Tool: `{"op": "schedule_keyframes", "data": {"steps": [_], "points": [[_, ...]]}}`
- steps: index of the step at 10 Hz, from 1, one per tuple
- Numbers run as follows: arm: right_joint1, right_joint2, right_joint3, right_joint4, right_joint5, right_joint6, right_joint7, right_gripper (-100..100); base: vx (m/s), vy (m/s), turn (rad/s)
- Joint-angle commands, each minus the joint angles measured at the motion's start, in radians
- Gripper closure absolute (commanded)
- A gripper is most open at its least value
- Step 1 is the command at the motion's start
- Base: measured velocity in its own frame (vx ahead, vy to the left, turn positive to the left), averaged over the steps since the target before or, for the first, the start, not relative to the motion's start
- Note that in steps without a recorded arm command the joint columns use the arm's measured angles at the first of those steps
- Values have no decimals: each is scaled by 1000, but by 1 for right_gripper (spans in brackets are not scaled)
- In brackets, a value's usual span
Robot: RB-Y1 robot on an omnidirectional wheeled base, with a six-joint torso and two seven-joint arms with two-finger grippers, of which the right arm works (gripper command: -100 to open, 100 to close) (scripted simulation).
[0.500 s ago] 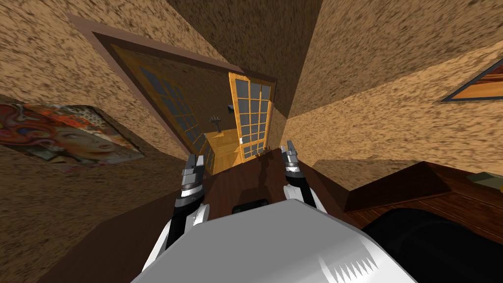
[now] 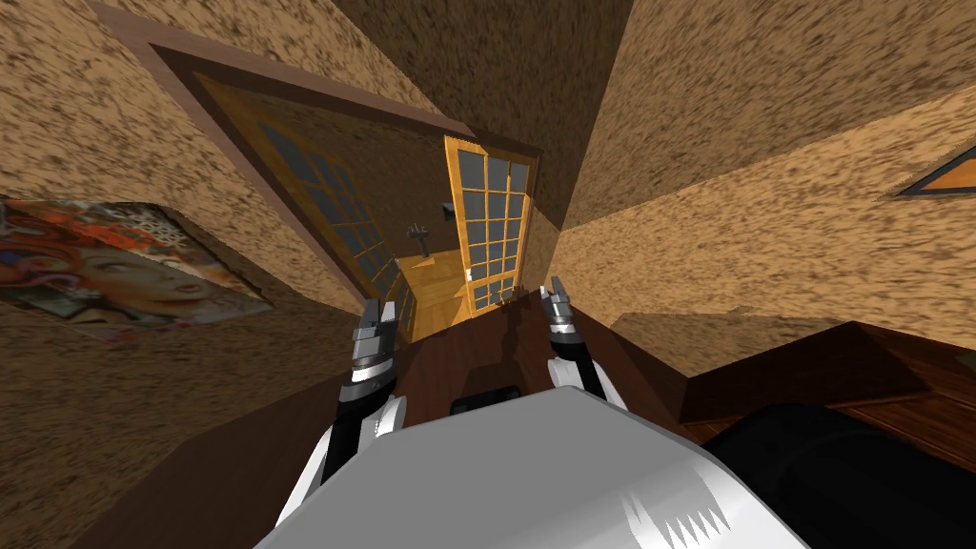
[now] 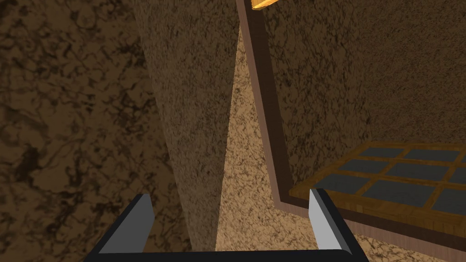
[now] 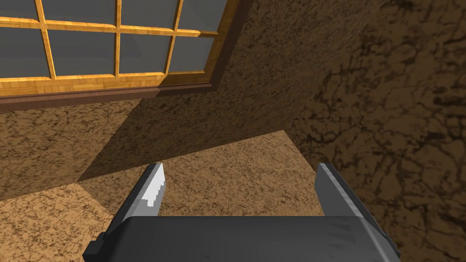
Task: Push the door open
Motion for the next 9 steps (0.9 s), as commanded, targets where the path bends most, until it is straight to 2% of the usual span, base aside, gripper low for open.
{"op": "schedule_keyframes", "data": {"steps": [1, 9], "points": [[-7, -6, 1, 24, 4, -7, -30, -100, 76, 23, 13], [-64, -38, 0, 176, 25, -43, -205, -100, 91, 12, 11]]}}
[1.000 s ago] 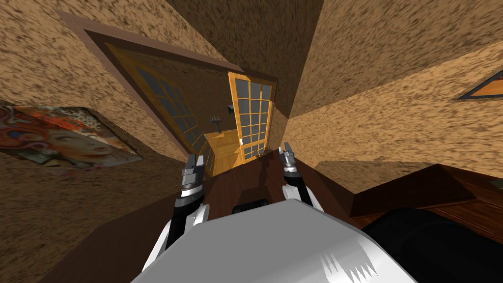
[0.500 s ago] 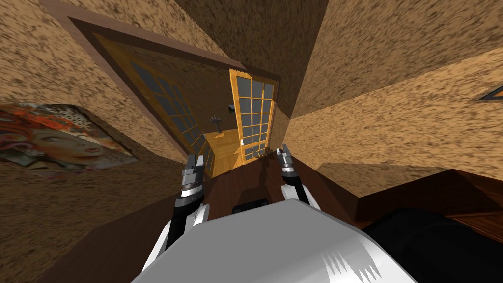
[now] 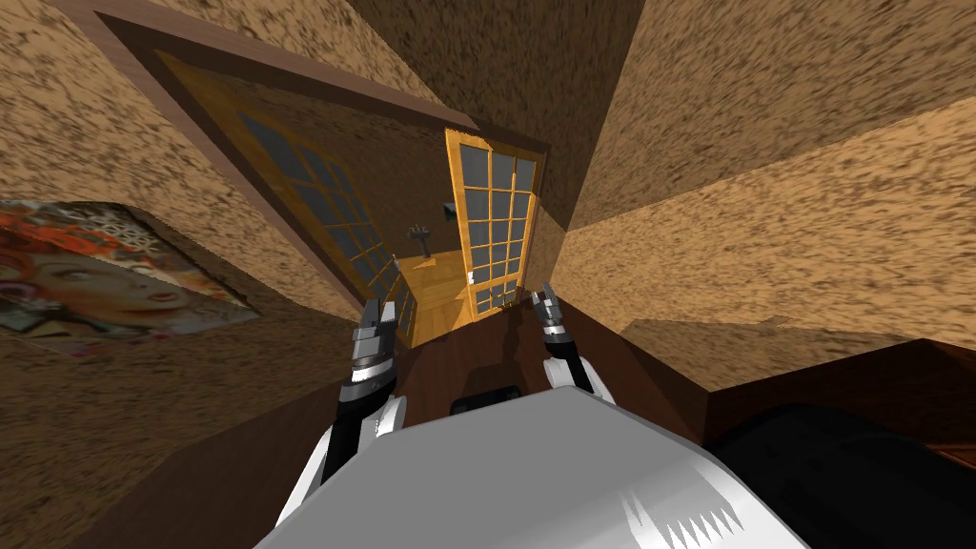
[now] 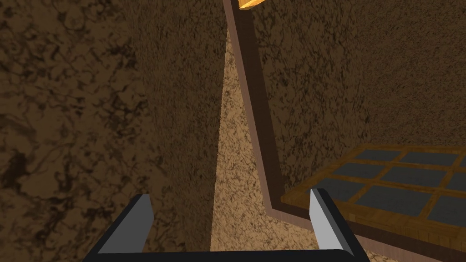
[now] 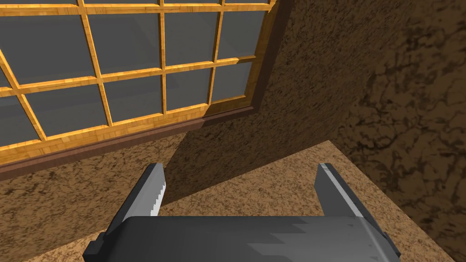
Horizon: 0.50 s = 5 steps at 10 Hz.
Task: Push the door open
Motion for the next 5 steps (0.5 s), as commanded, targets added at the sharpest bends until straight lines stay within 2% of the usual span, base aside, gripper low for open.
{"op": "schedule_keyframes", "data": {"steps": [1, 5], "points": [[-16, -6, -1, 40, 5, -10, -45, -100, 95, 26, 12], [-52, -20, -1, 136, 18, -33, -155, -100, 93, 12, 16]]}}
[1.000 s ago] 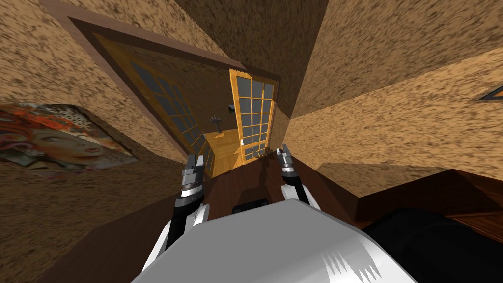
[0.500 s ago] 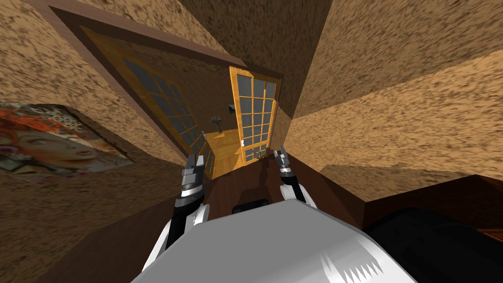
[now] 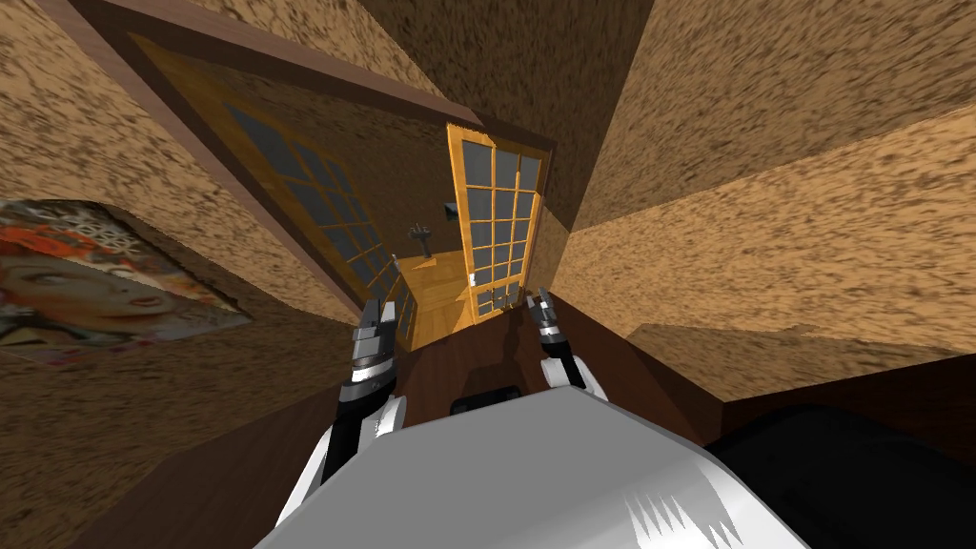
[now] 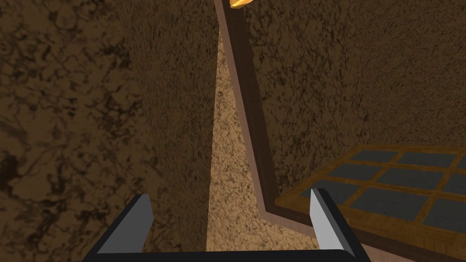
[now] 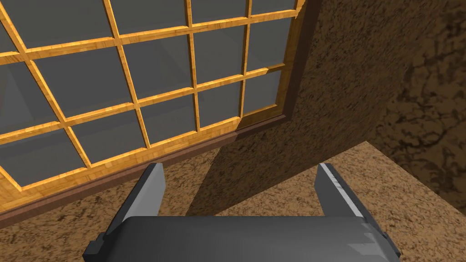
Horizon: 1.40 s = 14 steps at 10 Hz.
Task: Push the door open
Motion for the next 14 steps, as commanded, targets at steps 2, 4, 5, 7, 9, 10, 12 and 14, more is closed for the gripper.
{"op": "schedule_keyframes", "data": {"steps": [2, 4, 5, 7, 9, 10, 12, 14], "points": [[-26, -7, -1, 71, 9, -17, -79, -100, 95, 20, 14], [-46, -12, -1, 124, 17, -30, -137, -100, 110, 19, 17], [-46, -12, -1, 124, 17, -30, -144, -100, 69, 12, 5], [-67, -17, -1, 179, 24, -43, -206, -100, 58, 11, 14], [-88, -20, -2, 235, 32, -57, -264, -100, 95, 16, 19], [-88, -20, -2, 236, 32, -57, -272, -100, 70, 14, 4], [-109, -23, -2, 293, 40, -70, -333, -100, 72, 11, 16], [-120, -23, -2, 322, 44, -77, -371, -100, 84, 16, 10]]}}
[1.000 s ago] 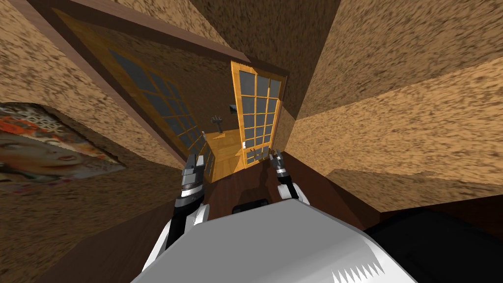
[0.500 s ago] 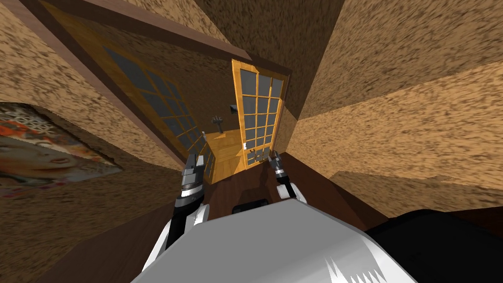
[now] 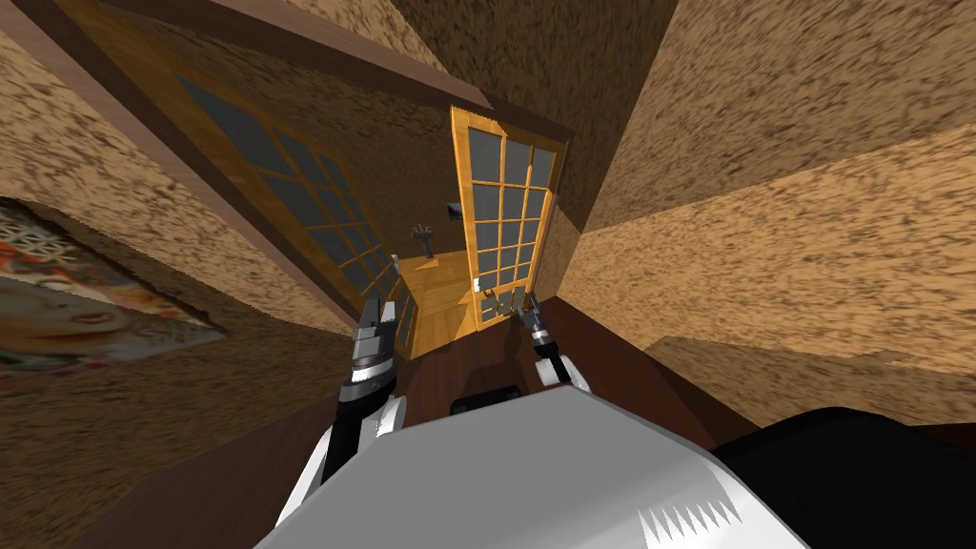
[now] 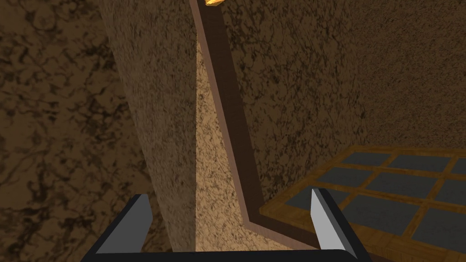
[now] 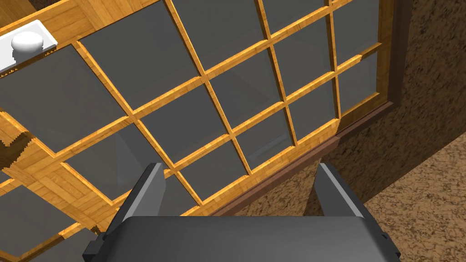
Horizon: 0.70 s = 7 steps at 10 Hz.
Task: Push the door open
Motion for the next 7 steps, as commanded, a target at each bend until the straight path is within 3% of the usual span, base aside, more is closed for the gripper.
{"op": "schedule_keyframes", "data": {"steps": [1, 3, 4, 7], "points": [[-10, 0, 1, 30, 5, -7, -43, -100, 54, 11, 14], [-32, -1, 1, 88, 13, -21, -102, -100, 80, 17, 16], [-32, -1, 1, 88, 13, -21, -110, -100, 66, 0, 6], [-64, 1, 0, 176, 25, -42, -202, -100, 80, 10, 17]]}}
